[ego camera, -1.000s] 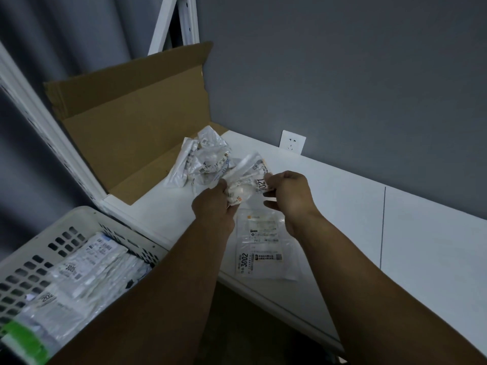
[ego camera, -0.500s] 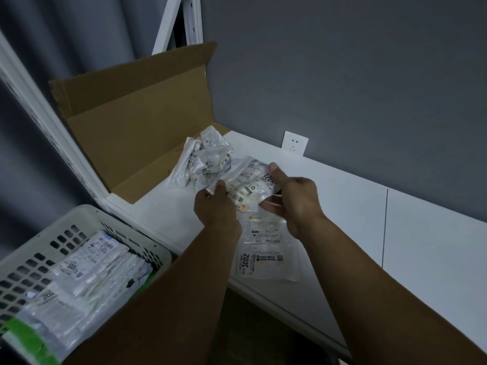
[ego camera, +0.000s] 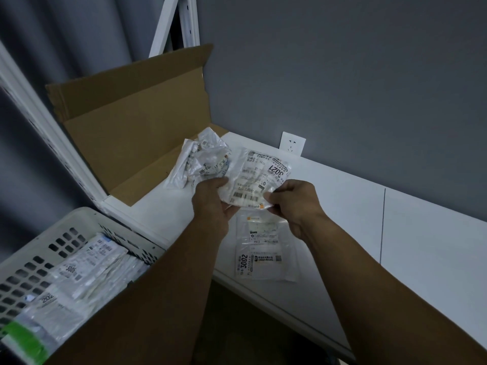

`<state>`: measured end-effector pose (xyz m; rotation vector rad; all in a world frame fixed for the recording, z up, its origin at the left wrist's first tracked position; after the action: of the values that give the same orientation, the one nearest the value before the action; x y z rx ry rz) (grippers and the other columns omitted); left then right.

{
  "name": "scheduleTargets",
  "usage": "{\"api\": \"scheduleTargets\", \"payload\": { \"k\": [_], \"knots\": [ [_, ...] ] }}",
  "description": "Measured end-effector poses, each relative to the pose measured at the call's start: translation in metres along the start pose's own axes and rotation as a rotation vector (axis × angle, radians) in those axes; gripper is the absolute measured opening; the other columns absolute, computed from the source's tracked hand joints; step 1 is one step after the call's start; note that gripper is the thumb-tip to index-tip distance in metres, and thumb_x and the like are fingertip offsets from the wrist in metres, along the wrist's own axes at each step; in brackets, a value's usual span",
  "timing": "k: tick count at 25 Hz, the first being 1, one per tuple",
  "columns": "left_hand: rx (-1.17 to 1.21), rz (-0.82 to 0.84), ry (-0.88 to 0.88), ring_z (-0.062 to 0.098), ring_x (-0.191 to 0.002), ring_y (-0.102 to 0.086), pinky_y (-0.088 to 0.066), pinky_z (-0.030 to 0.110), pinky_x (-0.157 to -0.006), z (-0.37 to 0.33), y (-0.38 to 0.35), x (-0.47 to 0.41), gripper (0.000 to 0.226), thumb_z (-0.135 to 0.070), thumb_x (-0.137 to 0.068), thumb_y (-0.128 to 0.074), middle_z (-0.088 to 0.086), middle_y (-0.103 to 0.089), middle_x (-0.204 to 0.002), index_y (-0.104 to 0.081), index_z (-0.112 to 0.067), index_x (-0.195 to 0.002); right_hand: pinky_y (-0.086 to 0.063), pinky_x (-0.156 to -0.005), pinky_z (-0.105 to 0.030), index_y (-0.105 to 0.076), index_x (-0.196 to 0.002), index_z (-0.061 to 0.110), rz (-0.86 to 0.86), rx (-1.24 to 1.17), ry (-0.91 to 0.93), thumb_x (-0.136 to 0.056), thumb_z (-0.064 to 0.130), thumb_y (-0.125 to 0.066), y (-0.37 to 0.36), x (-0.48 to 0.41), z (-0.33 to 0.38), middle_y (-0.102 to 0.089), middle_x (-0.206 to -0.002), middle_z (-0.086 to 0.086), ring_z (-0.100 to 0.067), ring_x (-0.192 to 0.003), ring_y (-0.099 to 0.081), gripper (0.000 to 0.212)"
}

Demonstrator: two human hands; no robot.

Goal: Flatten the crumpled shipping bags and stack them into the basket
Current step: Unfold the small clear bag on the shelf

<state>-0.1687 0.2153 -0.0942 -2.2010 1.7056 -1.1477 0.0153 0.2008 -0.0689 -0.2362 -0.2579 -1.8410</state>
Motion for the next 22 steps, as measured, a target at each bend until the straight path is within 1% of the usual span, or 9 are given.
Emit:
{"api": "scheduleTargets", "payload": {
  "k": [3, 6, 8, 10, 13, 15, 17, 18, 22],
  "knots": [
    [-0.36, -0.015, -0.157, 0.021, -0.09, -0.072, -0.057, 0.034, -0.074, -0.025, 0.003, -0.002, 0.025, -0.027, -0.079, -0.079, 0.0, -0.076, -0.098, -0.07, -0.019, -0.101, -0.063, -0.069, -0.034, -0.061, -0.079, -0.009, 0.135, 0.113, -0.029, -0.083, -0.009, -0.073, -0.002, -0.002, -0.004, -0.064, -0.093, -0.03, -0.035, -0.095, -0.072, 0.013],
    [-0.492, 0.104, -0.136, 0.023, -0.085, -0.075, -0.06, 0.039, -0.074, -0.017, -0.005, -0.001, 0.026, -0.028, -0.081, -0.08, 0.005, -0.077, -0.097, -0.073, -0.016, -0.103, -0.063, -0.077, -0.039, -0.061, -0.095, -0.021, 0.206, 0.198, -0.056, -0.083, -0.007, -0.074, -0.007, 0.0, -0.01, -0.066, -0.104, -0.036, -0.032, -0.091, -0.07, 0.022],
    [-0.494, 0.044, -0.213, 0.021, -0.08, -0.075, -0.061, 0.033, -0.064, -0.02, 0.003, -0.003, 0.021, -0.022, -0.087, -0.074, 0.008, -0.076, -0.098, -0.073, -0.011, -0.106, -0.062, -0.069, -0.033, -0.064, -0.101, -0.014, 0.16, 0.184, -0.045, -0.084, -0.008, -0.073, -0.005, 0.002, -0.007, -0.066, -0.107, -0.03, -0.032, -0.09, -0.069, 0.021],
    [-0.428, -0.031, -0.274, 0.022, -0.082, -0.075, -0.062, 0.037, -0.067, -0.026, 0.013, -0.006, 0.022, -0.02, -0.091, -0.07, 0.008, -0.076, -0.098, -0.071, -0.009, -0.109, -0.058, -0.06, -0.027, -0.062, -0.109, -0.005, 0.095, 0.112, -0.035, -0.086, -0.01, -0.07, 0.001, 0.002, -0.001, -0.066, -0.107, -0.023, -0.027, -0.083, -0.068, 0.025],
    [-0.376, -0.027, -0.3, 0.022, -0.083, -0.075, -0.062, 0.04, -0.071, -0.026, 0.014, -0.006, 0.023, -0.021, -0.091, -0.07, 0.007, -0.076, -0.099, -0.07, -0.011, -0.111, -0.06, -0.066, -0.03, -0.064, -0.106, 0.002, 0.09, 0.077, -0.006, -0.091, -0.006, -0.063, 0.001, 0.004, 0.005, -0.07, -0.108, -0.023, -0.029, -0.087, -0.07, 0.017],
    [-0.377, 0.023, -0.278, 0.022, -0.083, -0.075, -0.062, 0.037, -0.068, -0.021, 0.008, -0.004, 0.021, -0.019, -0.09, -0.07, 0.006, -0.076, -0.097, -0.07, -0.011, -0.11, -0.061, -0.072, -0.036, -0.068, -0.099, 0.005, 0.139, 0.122, -0.057, -0.094, 0.016, -0.066, -0.003, 0.006, 0.0, -0.075, -0.103, -0.017, -0.028, -0.088, -0.073, 0.012],
    [-0.403, 0.101, -0.249, 0.025, -0.085, -0.075, -0.062, 0.041, -0.072, -0.012, 0.0, -0.004, 0.02, -0.016, -0.09, -0.071, 0.008, -0.077, -0.096, -0.071, -0.009, -0.109, -0.062, -0.077, -0.04, -0.069, -0.099, 0.001, 0.155, 0.166, -0.09, -0.092, 0.043, -0.069, -0.007, 0.004, -0.007, -0.077, -0.094, -0.013, -0.028, -0.085, -0.075, 0.043],
    [-0.448, 0.13, -0.254, 0.027, -0.085, -0.075, -0.062, 0.043, -0.074, -0.007, -0.003, -0.004, 0.019, -0.015, -0.09, -0.071, 0.009, -0.077, -0.095, -0.072, -0.008, -0.107, -0.062, -0.077, -0.041, -0.069, -0.097, -0.002, 0.119, 0.194, -0.06, -0.091, 0.047, -0.068, -0.006, 0.0, -0.009, -0.077, -0.091, -0.013, -0.03, -0.082, -0.075, 0.049],
    [-0.711, 0.076, -0.398, 0.023, -0.077, -0.073, -0.06, 0.037, -0.069, 0.004, -0.002, -0.003, 0.019, -0.027, -0.091, -0.069, 0.005, -0.075, -0.084, -0.072, -0.009, -0.096, -0.057, -0.077, -0.042, -0.065, -0.099, 0.004, -0.016, 0.405, 0.075, -0.102, 0.036, -0.051, -0.008, -0.007, -0.021, -0.071, -0.091, -0.011, -0.031, -0.084, -0.069, 0.035]
  ]
}}
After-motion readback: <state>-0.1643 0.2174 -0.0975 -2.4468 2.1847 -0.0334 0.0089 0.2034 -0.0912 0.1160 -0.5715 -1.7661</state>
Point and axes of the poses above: each hand's wrist, its own x-axis away from the middle knuckle, its own y-axis out of the back of the hand, z = x × y, the point moved 9 cm from there along -x, towards the middle knuckle
